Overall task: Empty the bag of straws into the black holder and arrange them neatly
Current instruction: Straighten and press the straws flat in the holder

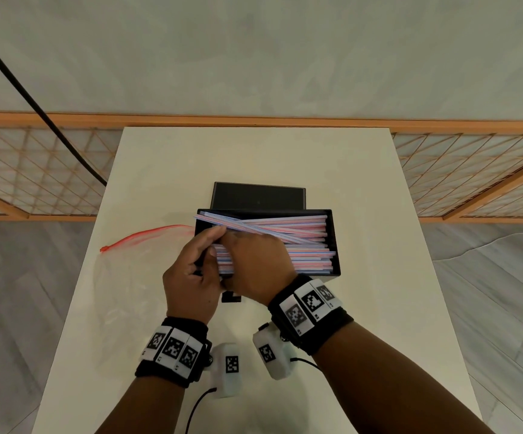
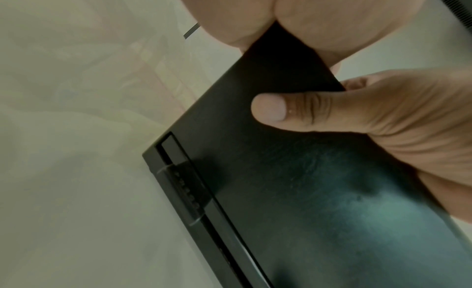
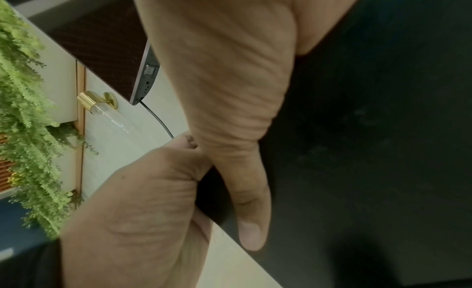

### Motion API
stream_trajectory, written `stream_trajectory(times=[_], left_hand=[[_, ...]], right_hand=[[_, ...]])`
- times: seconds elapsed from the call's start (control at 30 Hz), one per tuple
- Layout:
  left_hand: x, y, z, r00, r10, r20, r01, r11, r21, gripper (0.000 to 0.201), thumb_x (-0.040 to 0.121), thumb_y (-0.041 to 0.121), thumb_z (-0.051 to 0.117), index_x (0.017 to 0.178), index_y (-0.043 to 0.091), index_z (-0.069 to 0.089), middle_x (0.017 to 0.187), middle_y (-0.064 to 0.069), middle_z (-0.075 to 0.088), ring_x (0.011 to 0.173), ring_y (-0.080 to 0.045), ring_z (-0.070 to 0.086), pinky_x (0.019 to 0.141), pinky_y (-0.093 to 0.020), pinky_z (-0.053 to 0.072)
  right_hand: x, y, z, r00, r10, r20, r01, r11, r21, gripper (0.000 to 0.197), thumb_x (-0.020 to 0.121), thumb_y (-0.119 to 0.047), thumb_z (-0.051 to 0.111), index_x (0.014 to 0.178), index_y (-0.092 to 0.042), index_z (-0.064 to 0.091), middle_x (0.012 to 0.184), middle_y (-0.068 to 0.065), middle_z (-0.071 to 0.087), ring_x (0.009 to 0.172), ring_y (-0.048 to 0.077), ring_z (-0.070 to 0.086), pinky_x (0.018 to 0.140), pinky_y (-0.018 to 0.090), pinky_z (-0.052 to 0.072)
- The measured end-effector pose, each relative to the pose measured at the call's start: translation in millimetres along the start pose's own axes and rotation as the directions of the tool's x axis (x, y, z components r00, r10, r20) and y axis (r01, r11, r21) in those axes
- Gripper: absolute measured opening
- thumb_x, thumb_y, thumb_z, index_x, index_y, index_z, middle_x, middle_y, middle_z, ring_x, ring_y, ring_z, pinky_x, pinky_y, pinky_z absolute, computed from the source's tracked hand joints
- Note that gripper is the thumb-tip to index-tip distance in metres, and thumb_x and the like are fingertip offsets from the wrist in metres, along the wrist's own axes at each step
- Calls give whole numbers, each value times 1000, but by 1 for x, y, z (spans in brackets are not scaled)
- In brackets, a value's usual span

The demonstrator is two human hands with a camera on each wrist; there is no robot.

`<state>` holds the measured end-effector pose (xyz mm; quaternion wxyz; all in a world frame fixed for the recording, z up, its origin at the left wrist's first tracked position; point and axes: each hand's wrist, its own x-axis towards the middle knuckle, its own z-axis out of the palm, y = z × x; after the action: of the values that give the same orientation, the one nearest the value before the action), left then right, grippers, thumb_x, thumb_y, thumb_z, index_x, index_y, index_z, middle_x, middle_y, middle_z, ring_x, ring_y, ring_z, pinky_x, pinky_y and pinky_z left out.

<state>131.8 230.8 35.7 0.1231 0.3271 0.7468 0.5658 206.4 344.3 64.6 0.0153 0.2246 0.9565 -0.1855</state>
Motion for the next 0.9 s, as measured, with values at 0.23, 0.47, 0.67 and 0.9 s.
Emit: stream_trajectory(times=[0.23, 0.47, 0.67, 0.9], left_hand=[[-2, 0, 0, 1000, -2, -8, 2, 1000, 7, 41, 93, -9, 51, 125, 10, 68, 124, -1, 70, 118, -1, 63, 97, -12, 48], [-2, -5, -4, 996, 87, -27, -86, 996, 37, 34, 94, -1, 52, 122, 9, 68, 121, -3, 70, 115, -13, 65, 96, -26, 55], [12, 0, -5, 981, 162, -108, -146, 979, 141, 31, 94, 5, 55, 122, 11, 64, 131, -2, 60, 126, -11, 53, 108, -22, 41], [26, -2, 6, 998, 46, 30, -53, 950, 308, 40, 100, 29, 54, 139, 18, 54, 147, 5, 50, 135, -3, 40, 106, 2, 24]], right_hand=[[-6, 0, 11, 996, 12, -93, -12, 1000, 8, 67, 68, -48, 83, 127, -22, 63, 115, 0, 72, 97, 25, 70, 82, 37, 53], [-17, -2, 4, 986, 29, -166, -14, 996, 88, 64, 66, -46, 85, 122, -23, 66, 108, 0, 69, 94, 24, 68, 82, 38, 51], [-24, 13, -12, 958, 97, -269, -60, 988, 143, 68, 71, -70, 72, 121, -26, 63, 119, -7, 63, 108, 14, 61, 94, 36, 49], [-23, 25, 1, 973, 177, -148, -178, 984, 5, 88, 83, -84, 31, 139, -19, 51, 135, -2, 56, 124, 20, 54, 111, 41, 36]])
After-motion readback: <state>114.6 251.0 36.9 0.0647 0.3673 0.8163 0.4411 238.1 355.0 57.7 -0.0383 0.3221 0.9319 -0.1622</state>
